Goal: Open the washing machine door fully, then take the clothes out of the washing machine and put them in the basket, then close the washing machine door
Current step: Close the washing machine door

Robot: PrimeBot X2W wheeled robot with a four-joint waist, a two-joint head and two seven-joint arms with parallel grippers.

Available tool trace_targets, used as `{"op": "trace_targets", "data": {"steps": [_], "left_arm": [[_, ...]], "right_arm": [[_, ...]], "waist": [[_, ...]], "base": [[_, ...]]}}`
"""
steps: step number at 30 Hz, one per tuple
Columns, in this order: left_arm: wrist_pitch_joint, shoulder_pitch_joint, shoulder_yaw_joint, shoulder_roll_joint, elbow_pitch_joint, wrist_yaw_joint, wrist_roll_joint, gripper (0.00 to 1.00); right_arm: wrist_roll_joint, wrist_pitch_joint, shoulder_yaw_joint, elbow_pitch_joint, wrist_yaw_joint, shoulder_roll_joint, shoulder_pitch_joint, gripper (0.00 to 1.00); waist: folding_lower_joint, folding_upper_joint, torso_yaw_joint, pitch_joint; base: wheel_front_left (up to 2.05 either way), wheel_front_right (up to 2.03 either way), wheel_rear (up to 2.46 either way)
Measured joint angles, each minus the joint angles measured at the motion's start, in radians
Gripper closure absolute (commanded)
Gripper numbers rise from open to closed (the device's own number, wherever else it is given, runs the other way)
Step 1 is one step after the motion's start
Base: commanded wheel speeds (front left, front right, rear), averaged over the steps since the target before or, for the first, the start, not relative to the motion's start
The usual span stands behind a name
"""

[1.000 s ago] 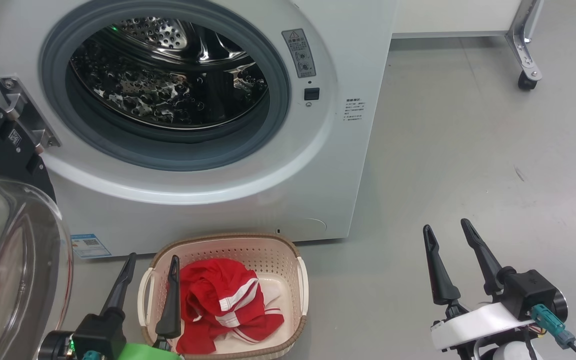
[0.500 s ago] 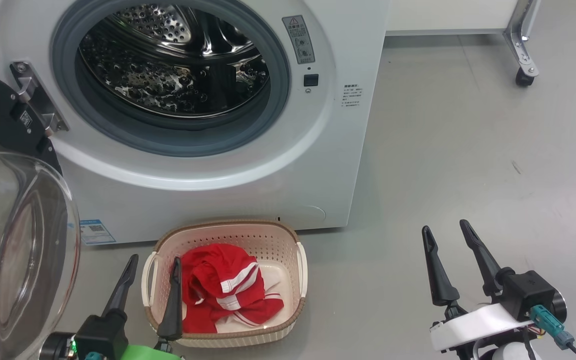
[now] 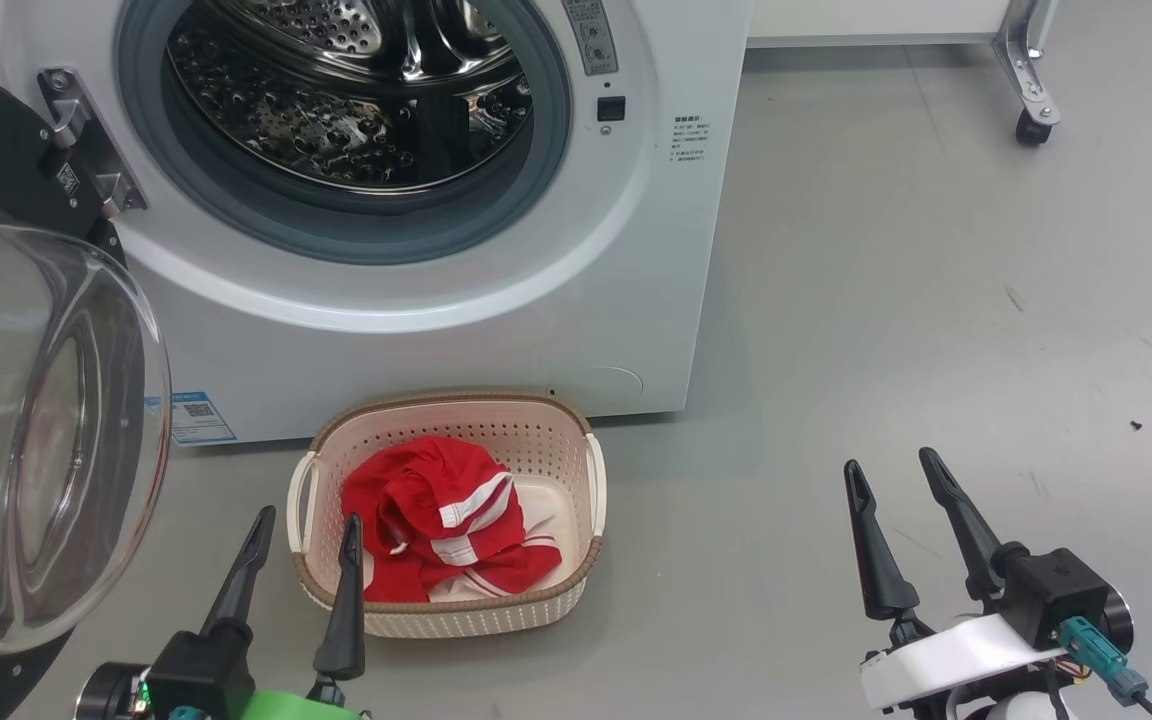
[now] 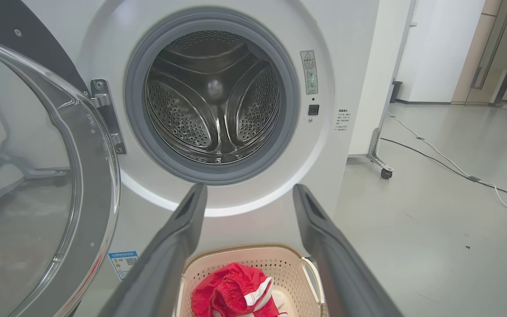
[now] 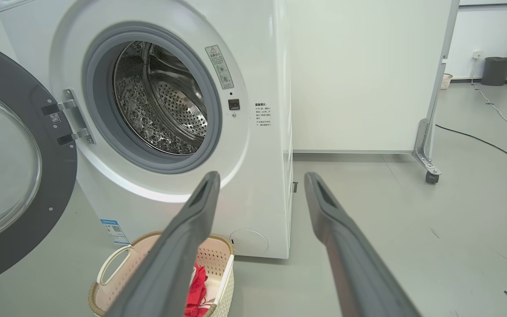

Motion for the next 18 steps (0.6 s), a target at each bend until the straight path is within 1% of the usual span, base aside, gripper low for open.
{"op": "trace_targets", "data": {"steps": [9, 18], "left_arm": [[0.008, 0.001, 0.0, 0.002, -0.006, 0.0, 0.0, 0.0], [0.01, 0.003, 0.0, 0.003, -0.012, 0.001, 0.001, 0.0]], "right_arm": [[0.0, 0.0, 0.0, 0.0, 0.0, 0.0, 0.0, 0.0], [0.0, 0.0, 0.0, 0.001, 0.0, 0.0, 0.0, 0.0]], "waist": [[0.0, 0.0, -0.002, -0.002], [0.0, 0.0, -0.001, 0.0]], "base": [[-0.58, 0.58, 0.0], [-0.21, 0.21, 0.0]]}}
